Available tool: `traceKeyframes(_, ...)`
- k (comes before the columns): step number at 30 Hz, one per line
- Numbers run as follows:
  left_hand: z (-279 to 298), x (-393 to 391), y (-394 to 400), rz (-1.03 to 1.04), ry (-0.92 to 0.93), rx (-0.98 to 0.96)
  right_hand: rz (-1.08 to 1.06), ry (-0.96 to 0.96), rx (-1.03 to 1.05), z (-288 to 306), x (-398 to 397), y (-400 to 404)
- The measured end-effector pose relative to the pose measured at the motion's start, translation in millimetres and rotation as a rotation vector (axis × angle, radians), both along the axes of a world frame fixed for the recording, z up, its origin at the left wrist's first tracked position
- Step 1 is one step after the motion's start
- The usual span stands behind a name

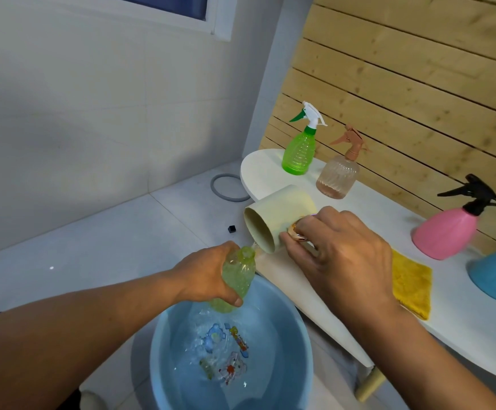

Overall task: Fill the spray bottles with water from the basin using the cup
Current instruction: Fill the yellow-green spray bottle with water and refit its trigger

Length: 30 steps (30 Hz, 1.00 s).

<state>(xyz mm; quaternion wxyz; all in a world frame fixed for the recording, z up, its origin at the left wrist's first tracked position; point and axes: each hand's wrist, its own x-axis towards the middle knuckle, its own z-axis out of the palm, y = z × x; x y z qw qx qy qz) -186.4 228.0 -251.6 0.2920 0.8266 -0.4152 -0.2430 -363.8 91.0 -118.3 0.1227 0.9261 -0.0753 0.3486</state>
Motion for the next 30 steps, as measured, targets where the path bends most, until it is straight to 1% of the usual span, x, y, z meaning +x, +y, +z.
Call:
traceKeyframes(1, 0, 0, 0, 0.002, 0.007, -0.006, -0.002, 0.011, 0.013, -1, 0, 0)
traceKeyframes(3, -1, 0, 0, 0.011, 0.039, -0.026, -0.044, 0.033, 0.113, -2, 1, 0)
traceKeyframes(5, 0, -1, 1, 0.028, 0.091, -0.061, -0.122, 0.037, 0.302, -6, 4, -2)
traceKeyframes(8, 2, -1, 2, 0.074, 0.198, -0.126, -0.220, 0.054, 0.642, -16, 10, -14)
traceKeyframes(11, 3, 0, 4, 0.132, 0.284, -0.169, -0.271, 0.075, 0.891, -31, 15, -30)
traceKeyframes(14, 2, 3, 7, 0.188, 0.342, -0.193, -0.306, 0.134, 1.063, -54, 23, -43)
traceKeyframes(18, 0, 5, 8, 0.222, 0.332, -0.198, -0.313, 0.270, 1.225, -100, 34, -57)
traceKeyframes(23, -1, 6, 4, 0.233, 0.314, -0.201, -0.426, 0.529, 1.264, -177, 52, -68)
traceKeyframes(25, 2, 5, 2, 0.238, 0.310, -0.217, -0.450, 0.672, 1.180, -200, 56, -66)
traceKeyframes(27, 3, 4, 1, 0.240, 0.306, -0.223, -0.441, 0.798, 1.041, -224, 54, -64)
traceKeyframes(30, 4, 3, -2, 0.251, 0.302, -0.223, -0.426, 0.889, 0.883, -256, 45, -61)
